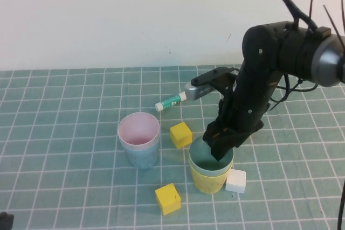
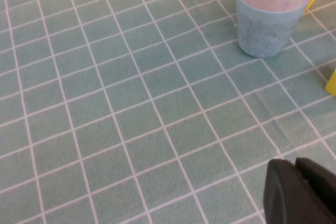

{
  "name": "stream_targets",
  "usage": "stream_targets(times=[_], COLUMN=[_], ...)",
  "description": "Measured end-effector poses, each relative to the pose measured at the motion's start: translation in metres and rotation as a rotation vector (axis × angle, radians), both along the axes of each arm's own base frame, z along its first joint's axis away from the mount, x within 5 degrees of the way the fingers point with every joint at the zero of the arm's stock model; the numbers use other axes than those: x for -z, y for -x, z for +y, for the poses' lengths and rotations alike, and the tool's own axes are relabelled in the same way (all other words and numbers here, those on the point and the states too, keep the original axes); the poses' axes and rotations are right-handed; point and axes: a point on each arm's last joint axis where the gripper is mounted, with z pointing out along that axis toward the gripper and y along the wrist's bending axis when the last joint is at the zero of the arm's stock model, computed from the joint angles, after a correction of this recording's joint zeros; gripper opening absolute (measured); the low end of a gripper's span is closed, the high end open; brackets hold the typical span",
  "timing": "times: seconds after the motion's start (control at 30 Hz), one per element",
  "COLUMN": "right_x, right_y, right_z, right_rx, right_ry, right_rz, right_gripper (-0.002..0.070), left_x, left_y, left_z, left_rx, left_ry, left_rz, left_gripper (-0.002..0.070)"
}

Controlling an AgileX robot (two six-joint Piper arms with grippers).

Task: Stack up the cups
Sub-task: Pick up the blue cup

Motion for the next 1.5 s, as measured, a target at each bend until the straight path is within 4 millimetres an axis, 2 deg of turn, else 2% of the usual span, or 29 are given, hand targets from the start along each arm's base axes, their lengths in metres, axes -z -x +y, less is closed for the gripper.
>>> stream_targets(times=[0.1,0.23,0.37,0.5,0.6,0.83,0.97,1.03,1.17,1.27,1.4,1.5], right_x=[0.005,0.011,0.011,0.008,-0.006,-0.059,-0.092,-0.110,-0.150,-0.171,-0.186,-0.188], right_y=[-0.001,-0.001,-0.001,0.000,0.002,0.018,0.030,0.038,0.058,0.073,0.087,0.097], right_z=[0.001,0.001,0.001,0.001,-0.001,-0.010,-0.017,-0.021,-0.033,-0.042,-0.049,-0.055], right_rx=[0.001,0.002,0.001,-0.005,-0.020,-0.057,-0.080,-0.086,-0.106,-0.121,-0.145,-0.158], right_ry=[0.003,0.010,0.012,0.009,-0.007,-0.055,-0.091,-0.113,-0.158,-0.179,-0.185,-0.184], right_rz=[0.013,0.029,0.033,0.028,-0.003,-0.098,-0.170,-0.215,-0.312,-0.355,-0.379,-0.386], right_gripper=[0.0436,0.0391,0.0357,0.0352,0.0352,0.0349,0.0348,0.0347,0.0346,0.0346,0.0346,0.0346], left_x=[0.000,0.000,0.000,-0.001,-0.011,-0.033,-0.042,-0.044,-0.055,-0.065,-0.067,-0.066], left_y=[0.000,0.000,0.000,0.002,0.002,-0.015,-0.038,-0.057,-0.093,-0.123,-0.164,-0.188], left_z=[0.000,0.000,0.000,-0.001,-0.001,-0.006,-0.018,-0.028,-0.046,-0.061,-0.081,-0.094], left_rx=[0.000,0.000,0.000,0.001,-0.015,-0.040,-0.024,-0.006,0.015,0.020,0.021,0.025], left_ry=[0.000,0.000,0.000,0.022,0.042,-0.010,-0.075,-0.119,-0.164,-0.178,-0.202,-0.191], left_rz=[0.000,0.000,0.000,0.021,0.032,0.111,0.212,0.278,0.348,0.386,0.444,0.464], left_gripper=[-0.0003,-0.0003,-0.0003,-0.0003,-0.0003,-0.0003,0.0004,0.0027,0.0113,0.0214,0.0328,0.0365])
